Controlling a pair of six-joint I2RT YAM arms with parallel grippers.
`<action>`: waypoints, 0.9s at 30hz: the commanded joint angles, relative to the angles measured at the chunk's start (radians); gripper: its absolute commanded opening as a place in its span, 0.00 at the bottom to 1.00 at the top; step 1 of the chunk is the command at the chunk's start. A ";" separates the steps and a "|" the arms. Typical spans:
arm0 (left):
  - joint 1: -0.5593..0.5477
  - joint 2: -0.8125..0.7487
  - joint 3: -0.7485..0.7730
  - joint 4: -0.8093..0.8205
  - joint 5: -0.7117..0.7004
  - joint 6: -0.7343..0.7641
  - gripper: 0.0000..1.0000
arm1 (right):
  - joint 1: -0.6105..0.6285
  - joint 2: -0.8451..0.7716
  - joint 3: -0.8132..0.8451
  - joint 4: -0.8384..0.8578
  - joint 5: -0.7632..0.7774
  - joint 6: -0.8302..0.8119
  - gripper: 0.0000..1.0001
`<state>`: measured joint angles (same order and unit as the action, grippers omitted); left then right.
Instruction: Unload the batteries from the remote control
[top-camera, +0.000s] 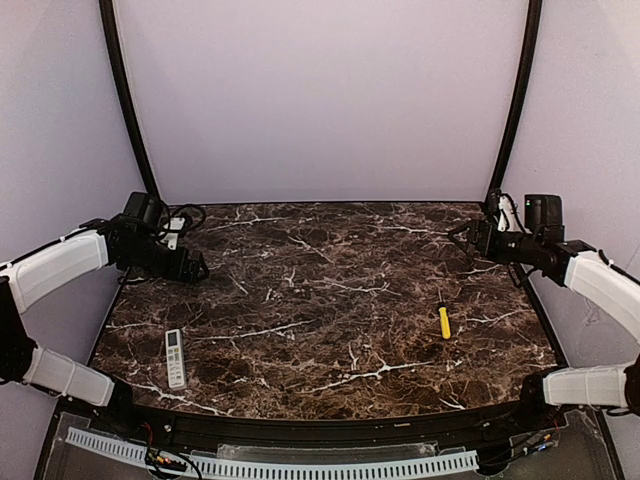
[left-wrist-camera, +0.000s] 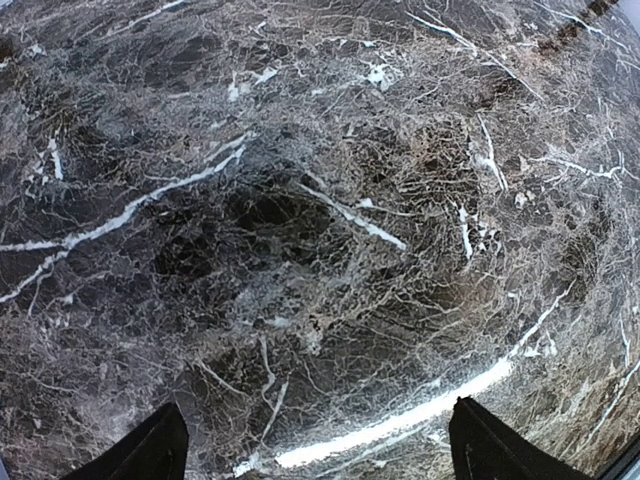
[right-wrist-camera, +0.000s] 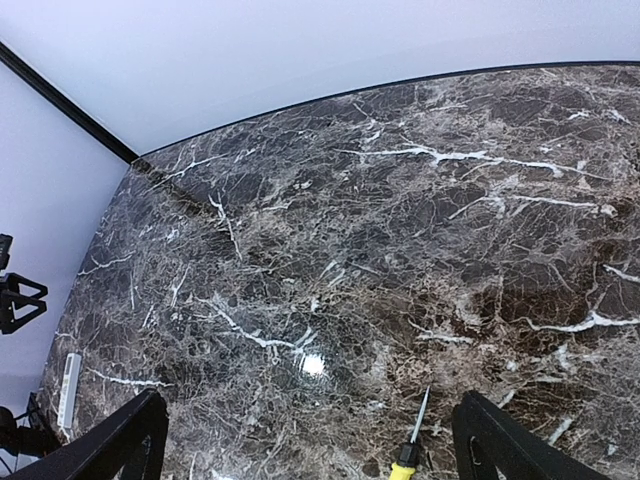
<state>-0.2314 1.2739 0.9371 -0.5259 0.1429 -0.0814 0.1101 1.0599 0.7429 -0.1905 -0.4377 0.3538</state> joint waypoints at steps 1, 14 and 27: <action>0.008 0.005 0.027 -0.072 0.026 -0.036 0.91 | 0.006 0.038 0.040 0.008 -0.006 0.009 0.99; -0.013 -0.051 0.056 -0.381 -0.102 -0.293 0.87 | 0.017 0.103 0.108 -0.073 -0.026 -0.011 0.99; -0.058 -0.087 -0.075 -0.483 -0.169 -0.576 0.76 | 0.022 0.113 0.106 -0.106 -0.026 -0.003 0.99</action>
<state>-0.2649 1.2102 0.8951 -0.9260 0.0296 -0.5488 0.1257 1.1728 0.8230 -0.2707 -0.4675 0.3550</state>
